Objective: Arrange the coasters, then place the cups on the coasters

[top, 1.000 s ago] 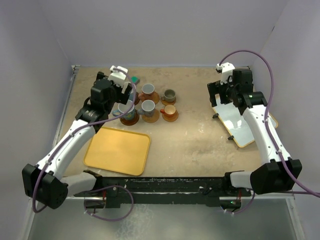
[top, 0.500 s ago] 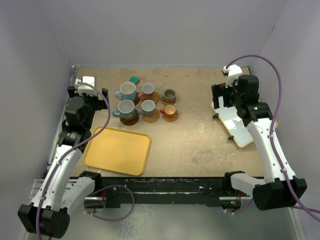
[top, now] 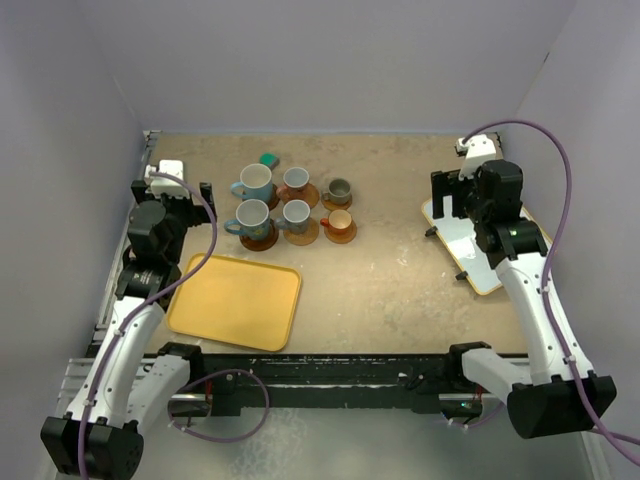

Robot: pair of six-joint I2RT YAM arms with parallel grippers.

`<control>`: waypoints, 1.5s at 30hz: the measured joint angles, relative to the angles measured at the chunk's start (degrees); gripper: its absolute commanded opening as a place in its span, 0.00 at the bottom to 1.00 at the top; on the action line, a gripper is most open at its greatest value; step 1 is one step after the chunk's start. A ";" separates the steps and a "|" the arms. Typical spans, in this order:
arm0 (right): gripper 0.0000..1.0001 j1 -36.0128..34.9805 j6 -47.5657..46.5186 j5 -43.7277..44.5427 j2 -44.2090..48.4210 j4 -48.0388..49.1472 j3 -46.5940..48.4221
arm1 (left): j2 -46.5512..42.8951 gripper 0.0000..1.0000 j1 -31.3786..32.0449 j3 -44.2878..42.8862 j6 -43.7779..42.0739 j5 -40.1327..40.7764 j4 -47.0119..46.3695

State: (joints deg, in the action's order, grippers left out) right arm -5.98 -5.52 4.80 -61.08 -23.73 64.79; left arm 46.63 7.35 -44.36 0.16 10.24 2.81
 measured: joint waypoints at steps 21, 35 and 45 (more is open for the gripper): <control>1.00 0.00 -2.01 2.93 7.26 3.43 -2.84 | -0.59 0.95 -0.22 -0.17 -2.78 -1.73 2.62; 1.00 1.68 -2.23 2.64 10.71 4.70 -3.96 | -1.44 0.93 -0.24 -1.29 -2.80 2.05 2.60; 1.00 2.58 -2.67 0.17 11.37 4.79 -4.70 | -1.66 0.93 -0.24 -1.31 -2.95 3.28 2.62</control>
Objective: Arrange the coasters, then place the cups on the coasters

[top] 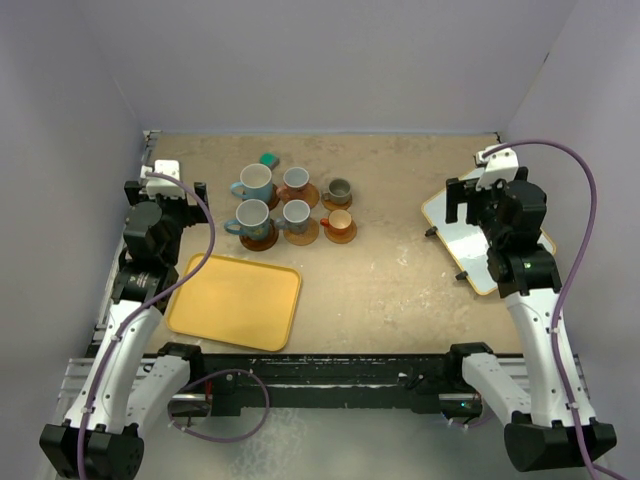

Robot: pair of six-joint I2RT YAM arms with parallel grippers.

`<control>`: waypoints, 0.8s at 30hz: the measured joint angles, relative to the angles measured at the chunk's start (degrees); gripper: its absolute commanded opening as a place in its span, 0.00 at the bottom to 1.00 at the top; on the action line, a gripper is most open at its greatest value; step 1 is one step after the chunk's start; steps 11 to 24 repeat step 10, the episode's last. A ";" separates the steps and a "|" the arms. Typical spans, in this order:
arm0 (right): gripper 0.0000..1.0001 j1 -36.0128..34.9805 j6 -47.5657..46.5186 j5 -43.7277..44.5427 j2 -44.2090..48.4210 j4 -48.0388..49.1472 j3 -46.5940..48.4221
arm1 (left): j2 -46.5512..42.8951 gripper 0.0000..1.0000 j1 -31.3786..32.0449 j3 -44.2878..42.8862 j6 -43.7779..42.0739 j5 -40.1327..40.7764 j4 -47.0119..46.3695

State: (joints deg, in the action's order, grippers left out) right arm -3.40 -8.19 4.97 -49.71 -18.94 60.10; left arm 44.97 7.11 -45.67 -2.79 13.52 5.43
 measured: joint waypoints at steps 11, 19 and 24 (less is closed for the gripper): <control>1.00 0.17 -0.07 -0.22 0.00 0.00 -0.15 | 0.00 0.92 0.00 0.00 -0.22 0.00 0.02; 1.00 0.17 -0.07 -0.22 0.00 0.00 -0.15 | 0.00 0.92 0.00 0.00 -0.22 0.00 0.02; 1.00 0.17 -0.07 -0.22 0.00 0.00 -0.15 | 0.00 0.92 0.00 0.00 -0.22 0.00 0.02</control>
